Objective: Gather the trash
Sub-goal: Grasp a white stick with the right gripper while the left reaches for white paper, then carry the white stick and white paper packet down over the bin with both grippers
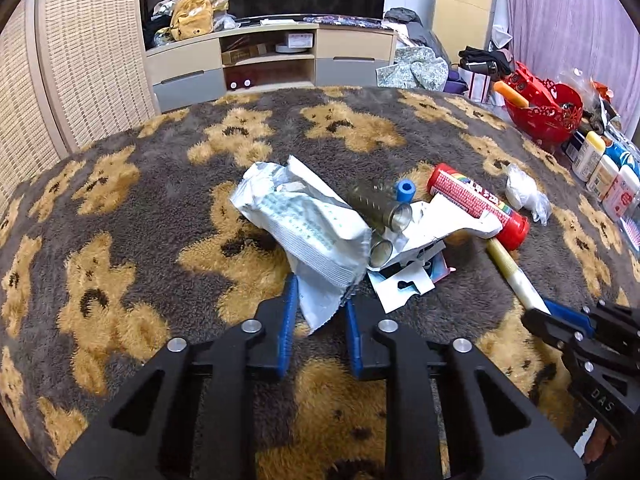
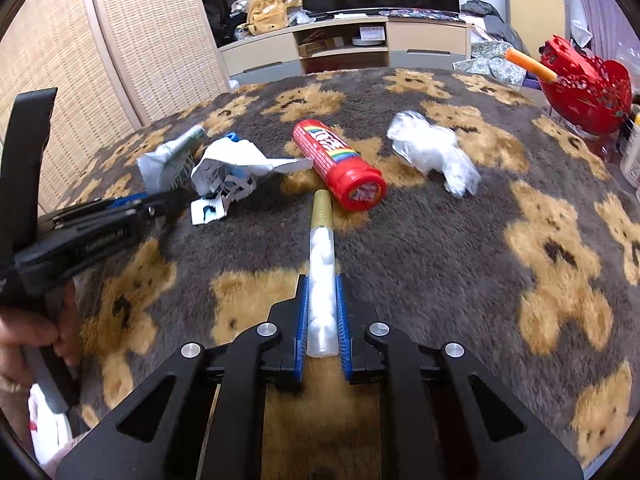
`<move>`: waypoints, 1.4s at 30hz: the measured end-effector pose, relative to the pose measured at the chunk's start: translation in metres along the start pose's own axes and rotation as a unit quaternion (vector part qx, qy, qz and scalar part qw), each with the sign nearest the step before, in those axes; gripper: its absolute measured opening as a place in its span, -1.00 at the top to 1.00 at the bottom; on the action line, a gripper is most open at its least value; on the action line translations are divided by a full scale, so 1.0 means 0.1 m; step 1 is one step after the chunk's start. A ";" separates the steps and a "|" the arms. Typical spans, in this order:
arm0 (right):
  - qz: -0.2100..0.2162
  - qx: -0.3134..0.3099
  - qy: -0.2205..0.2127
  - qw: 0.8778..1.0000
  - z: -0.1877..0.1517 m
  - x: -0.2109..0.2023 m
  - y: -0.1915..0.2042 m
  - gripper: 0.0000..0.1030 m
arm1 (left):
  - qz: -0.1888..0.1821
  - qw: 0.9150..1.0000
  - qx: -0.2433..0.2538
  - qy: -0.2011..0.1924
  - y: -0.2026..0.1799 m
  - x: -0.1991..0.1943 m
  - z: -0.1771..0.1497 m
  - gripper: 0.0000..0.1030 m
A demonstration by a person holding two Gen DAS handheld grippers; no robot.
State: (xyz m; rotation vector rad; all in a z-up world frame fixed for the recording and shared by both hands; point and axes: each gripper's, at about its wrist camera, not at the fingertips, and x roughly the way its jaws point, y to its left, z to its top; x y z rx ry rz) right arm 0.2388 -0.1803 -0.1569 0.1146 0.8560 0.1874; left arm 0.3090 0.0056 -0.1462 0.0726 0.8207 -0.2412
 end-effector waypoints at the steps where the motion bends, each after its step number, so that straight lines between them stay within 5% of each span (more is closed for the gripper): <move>1: 0.000 0.003 0.001 1.000 -0.02 -0.02 -0.01 0.72 | 0.000 1.000 -0.001 -0.001 0.01 -0.03 -0.01 0.77; 3: -0.001 0.007 0.003 1.000 -0.07 -0.07 -0.03 0.72 | -0.001 1.000 -0.007 0.001 0.03 -0.08 -0.04 0.95; 21: -0.010 0.011 0.062 0.998 -0.81 -0.79 0.05 0.73 | -0.034 0.999 -0.015 0.030 -0.34 -1.29 -1.12 0.97; 30: 0.007 0.004 0.056 0.998 -1.32 -1.34 0.15 0.73 | -0.057 0.998 -0.022 0.027 -0.74 -1.84 -1.84 0.97; 42: 0.016 0.019 0.090 0.996 -1.94 -1.35 0.24 0.73 | -0.068 0.994 -0.026 0.085 -0.94 -1.72 -2.61 0.97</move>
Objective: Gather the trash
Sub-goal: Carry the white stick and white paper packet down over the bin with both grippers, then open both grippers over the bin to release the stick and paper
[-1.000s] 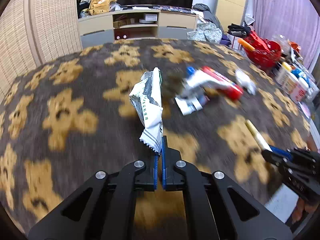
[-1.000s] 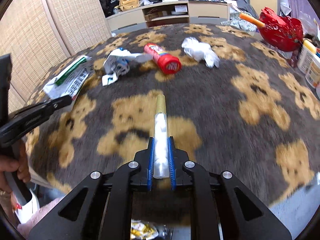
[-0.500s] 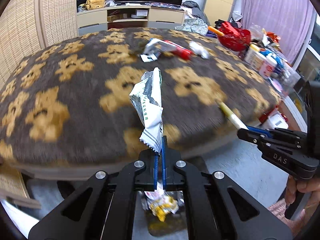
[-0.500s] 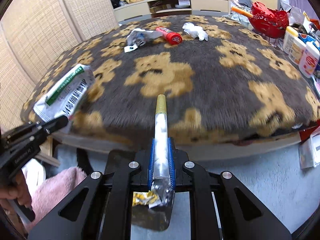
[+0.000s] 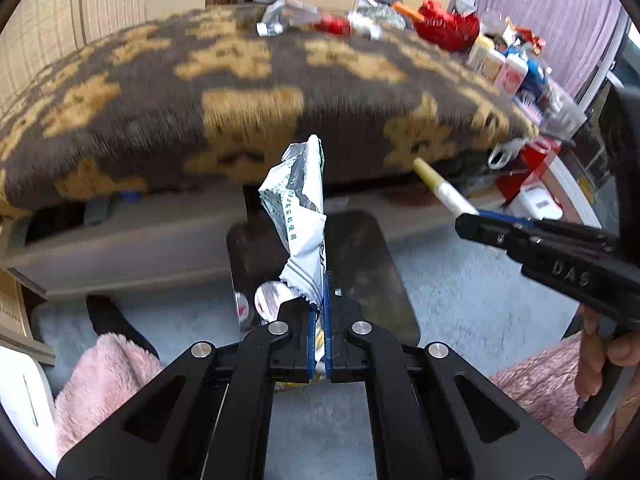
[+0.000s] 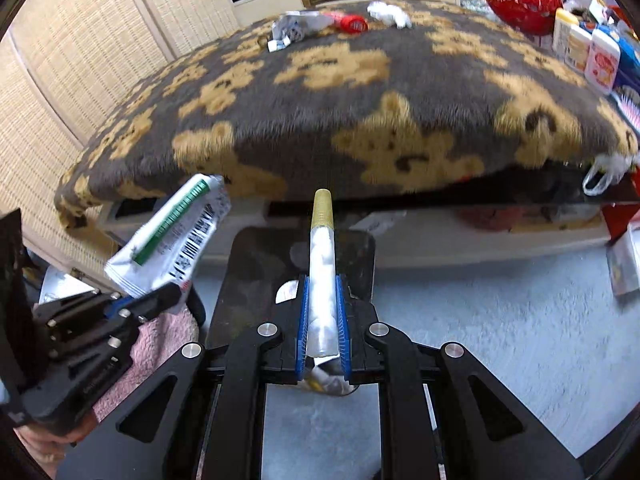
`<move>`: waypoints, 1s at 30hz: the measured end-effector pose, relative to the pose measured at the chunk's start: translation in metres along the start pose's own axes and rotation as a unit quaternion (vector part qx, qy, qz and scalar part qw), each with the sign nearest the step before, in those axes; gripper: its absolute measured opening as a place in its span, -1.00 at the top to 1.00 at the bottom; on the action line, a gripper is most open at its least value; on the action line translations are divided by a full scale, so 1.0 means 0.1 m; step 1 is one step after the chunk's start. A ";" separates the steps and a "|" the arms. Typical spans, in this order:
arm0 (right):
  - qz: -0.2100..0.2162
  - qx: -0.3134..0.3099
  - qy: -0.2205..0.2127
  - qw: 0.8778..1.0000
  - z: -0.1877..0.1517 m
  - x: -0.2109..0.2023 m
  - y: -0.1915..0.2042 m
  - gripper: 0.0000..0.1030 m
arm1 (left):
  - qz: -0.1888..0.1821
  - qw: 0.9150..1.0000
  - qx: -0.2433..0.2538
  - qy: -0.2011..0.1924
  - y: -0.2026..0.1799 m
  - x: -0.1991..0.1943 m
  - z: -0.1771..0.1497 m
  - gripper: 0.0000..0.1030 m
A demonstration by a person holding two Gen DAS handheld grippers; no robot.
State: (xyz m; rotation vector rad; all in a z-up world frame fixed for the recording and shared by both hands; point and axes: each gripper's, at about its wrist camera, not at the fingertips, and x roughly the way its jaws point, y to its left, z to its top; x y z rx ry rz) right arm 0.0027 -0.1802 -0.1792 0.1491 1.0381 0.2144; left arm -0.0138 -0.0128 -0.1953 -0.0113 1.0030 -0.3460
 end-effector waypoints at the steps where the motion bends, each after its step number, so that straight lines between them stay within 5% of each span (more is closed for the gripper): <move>1: 0.001 0.001 0.006 1.000 -0.02 0.06 0.01 0.73 | -0.001 1.000 0.000 0.006 0.01 0.06 -0.03 0.97; 9: 0.019 0.028 0.055 0.998 -0.13 0.48 -0.05 0.72 | -0.013 0.999 -0.012 0.047 0.12 0.51 -0.19 0.96; 19: 0.010 0.041 0.066 0.997 -0.08 0.80 -0.06 0.67 | -0.022 0.997 -0.011 0.068 0.14 0.74 -0.18 0.91; 21: 0.000 0.039 0.065 0.997 -0.07 0.81 -0.05 0.66 | -0.020 0.997 -0.017 0.072 0.16 0.76 -0.18 0.82; 23: -0.011 0.037 0.060 0.997 -0.04 0.81 -0.05 0.62 | -0.018 0.997 -0.019 0.072 0.18 0.77 -0.18 0.47; 26: -0.018 0.042 0.050 0.998 -0.04 0.77 -0.10 -0.01 | -0.016 0.997 -0.018 0.067 0.17 0.76 -0.16 0.14; 29: -0.024 0.044 0.035 0.998 -0.01 0.71 -0.14 -0.21 | -0.014 0.998 -0.020 0.057 0.19 0.72 -0.16 -0.18; 30: -0.026 0.045 0.029 0.998 -0.01 0.68 -0.15 -0.41 | -0.013 0.998 -0.021 0.055 0.19 0.71 -0.16 -0.28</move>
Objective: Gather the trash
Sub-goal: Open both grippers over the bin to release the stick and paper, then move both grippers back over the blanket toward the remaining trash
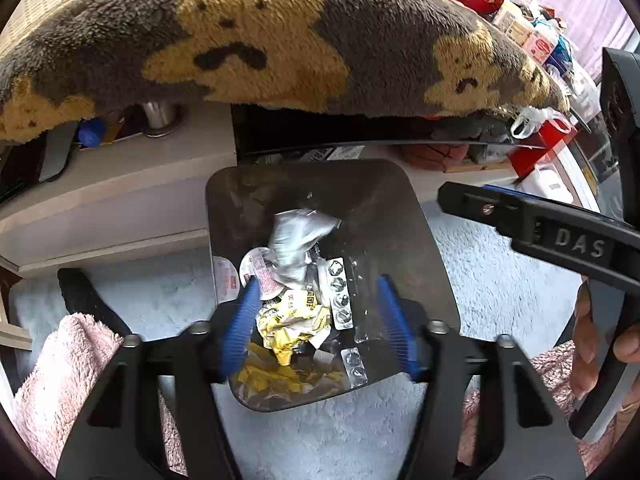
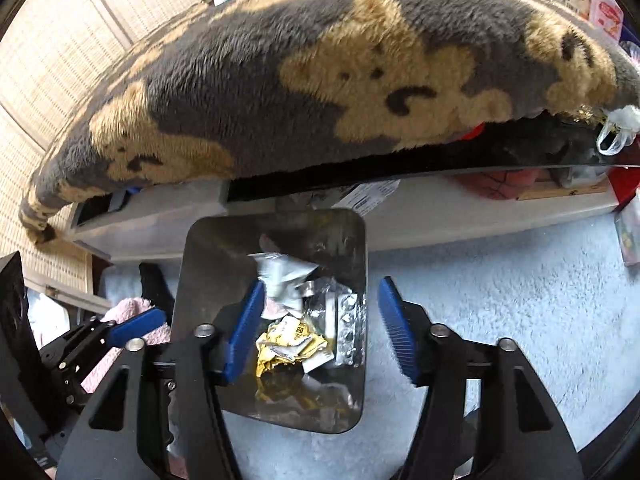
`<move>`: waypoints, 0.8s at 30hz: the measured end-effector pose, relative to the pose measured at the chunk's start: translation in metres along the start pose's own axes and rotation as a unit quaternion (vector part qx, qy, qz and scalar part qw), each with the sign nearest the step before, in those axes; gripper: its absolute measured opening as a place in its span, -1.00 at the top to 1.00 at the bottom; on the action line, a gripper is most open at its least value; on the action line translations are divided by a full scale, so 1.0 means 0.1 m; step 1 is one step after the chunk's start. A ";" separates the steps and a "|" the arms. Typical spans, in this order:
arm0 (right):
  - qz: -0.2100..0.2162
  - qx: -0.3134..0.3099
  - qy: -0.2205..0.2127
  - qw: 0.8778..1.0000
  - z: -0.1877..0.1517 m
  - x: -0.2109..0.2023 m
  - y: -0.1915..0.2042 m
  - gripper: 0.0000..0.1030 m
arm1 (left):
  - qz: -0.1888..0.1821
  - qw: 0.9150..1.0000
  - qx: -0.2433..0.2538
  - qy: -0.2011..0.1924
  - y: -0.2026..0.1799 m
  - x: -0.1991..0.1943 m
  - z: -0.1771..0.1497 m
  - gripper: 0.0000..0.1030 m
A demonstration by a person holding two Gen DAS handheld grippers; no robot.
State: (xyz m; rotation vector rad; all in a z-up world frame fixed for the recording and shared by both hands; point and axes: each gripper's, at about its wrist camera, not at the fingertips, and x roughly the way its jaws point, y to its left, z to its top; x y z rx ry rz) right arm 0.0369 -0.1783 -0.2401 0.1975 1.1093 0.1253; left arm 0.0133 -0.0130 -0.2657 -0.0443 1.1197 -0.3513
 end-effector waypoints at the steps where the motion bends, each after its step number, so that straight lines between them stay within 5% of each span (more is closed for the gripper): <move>1: -0.002 0.001 -0.006 1.000 0.01 -0.02 -0.01 -0.54 | 0.002 1.000 -0.004 -0.002 0.01 0.00 0.00 -0.44; 3: -0.010 0.006 -0.023 1.000 0.02 -0.07 -0.06 -0.95 | 0.003 1.000 -0.010 -0.002 0.05 0.00 -0.01 -0.66; 10: -0.027 0.028 -0.037 0.999 0.03 -0.17 -0.27 -0.93 | 0.025 1.000 -0.015 0.003 0.09 -0.07 -0.06 -0.83; 24: -0.011 0.064 -0.116 0.991 0.20 -0.79 -0.43 -0.93 | 0.039 0.995 -0.003 -0.092 -0.14 -0.93 0.40 -0.84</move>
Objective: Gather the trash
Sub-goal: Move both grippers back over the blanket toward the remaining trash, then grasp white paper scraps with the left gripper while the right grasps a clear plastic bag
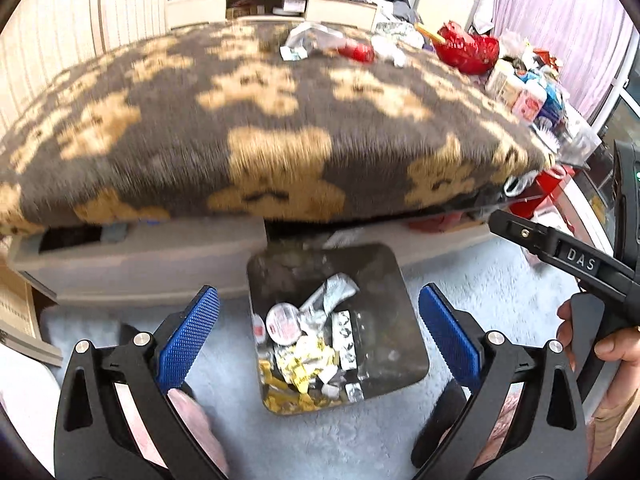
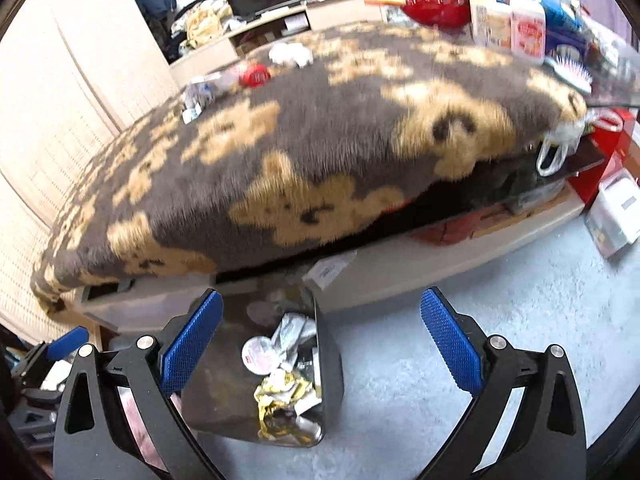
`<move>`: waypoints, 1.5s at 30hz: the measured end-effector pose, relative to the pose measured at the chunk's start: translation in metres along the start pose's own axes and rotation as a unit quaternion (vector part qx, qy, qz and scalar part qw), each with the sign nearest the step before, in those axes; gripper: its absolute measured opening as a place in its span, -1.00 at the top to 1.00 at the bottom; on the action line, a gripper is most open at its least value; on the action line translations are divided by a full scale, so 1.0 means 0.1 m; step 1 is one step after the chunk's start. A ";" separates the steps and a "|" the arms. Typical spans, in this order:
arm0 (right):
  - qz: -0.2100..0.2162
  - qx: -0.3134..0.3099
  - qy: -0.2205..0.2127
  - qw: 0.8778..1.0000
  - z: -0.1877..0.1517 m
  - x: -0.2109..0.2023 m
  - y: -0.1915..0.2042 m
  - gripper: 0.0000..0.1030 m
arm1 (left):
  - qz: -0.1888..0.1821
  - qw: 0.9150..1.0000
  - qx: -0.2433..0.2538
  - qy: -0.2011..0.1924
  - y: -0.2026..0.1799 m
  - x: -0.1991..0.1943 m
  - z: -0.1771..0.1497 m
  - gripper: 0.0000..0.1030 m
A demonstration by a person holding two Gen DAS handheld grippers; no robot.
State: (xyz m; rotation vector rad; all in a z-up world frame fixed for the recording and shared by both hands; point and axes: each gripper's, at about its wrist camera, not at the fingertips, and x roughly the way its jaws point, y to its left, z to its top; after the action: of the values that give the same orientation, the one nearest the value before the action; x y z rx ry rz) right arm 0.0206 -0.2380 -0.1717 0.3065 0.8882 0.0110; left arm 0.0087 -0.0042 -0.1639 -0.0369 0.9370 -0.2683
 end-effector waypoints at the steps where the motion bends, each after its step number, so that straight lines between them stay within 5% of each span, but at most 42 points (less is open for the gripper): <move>1: 0.000 -0.002 -0.007 1.000 0.06 -0.04 0.01 -0.93 | 0.004 1.000 -0.001 -0.006 0.01 -0.04 0.08 -0.84; 13: -0.025 -0.032 -0.045 0.998 1.17 0.13 0.10 -0.93 | 0.023 0.999 0.008 -0.045 0.23 0.14 1.12 -0.84; 31: -0.022 -0.024 -0.057 0.998 2.36 1.26 0.04 -0.91 | -0.001 0.996 0.013 -0.086 0.24 1.00 2.40 -0.83; 36: 0.005 -0.029 -0.050 0.998 2.58 1.45 0.10 -0.56 | -0.027 0.994 0.036 -0.096 0.08 1.10 2.63 -0.61; 42: 0.011 -0.047 -0.045 0.998 2.69 1.60 0.20 -0.52 | 0.011 0.995 0.059 -0.080 -0.06 1.35 2.81 -0.54; 45: 0.001 -0.059 -0.039 0.997 2.72 1.68 0.26 -0.46 | 0.016 0.996 0.056 -0.061 -0.03 1.47 2.83 -0.24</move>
State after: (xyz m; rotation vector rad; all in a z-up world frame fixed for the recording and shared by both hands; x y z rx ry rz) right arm 0.3379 -0.2605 -0.1321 0.1963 0.8062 0.0534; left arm 0.3171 -0.0668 -0.1117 0.0638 0.8002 -0.2860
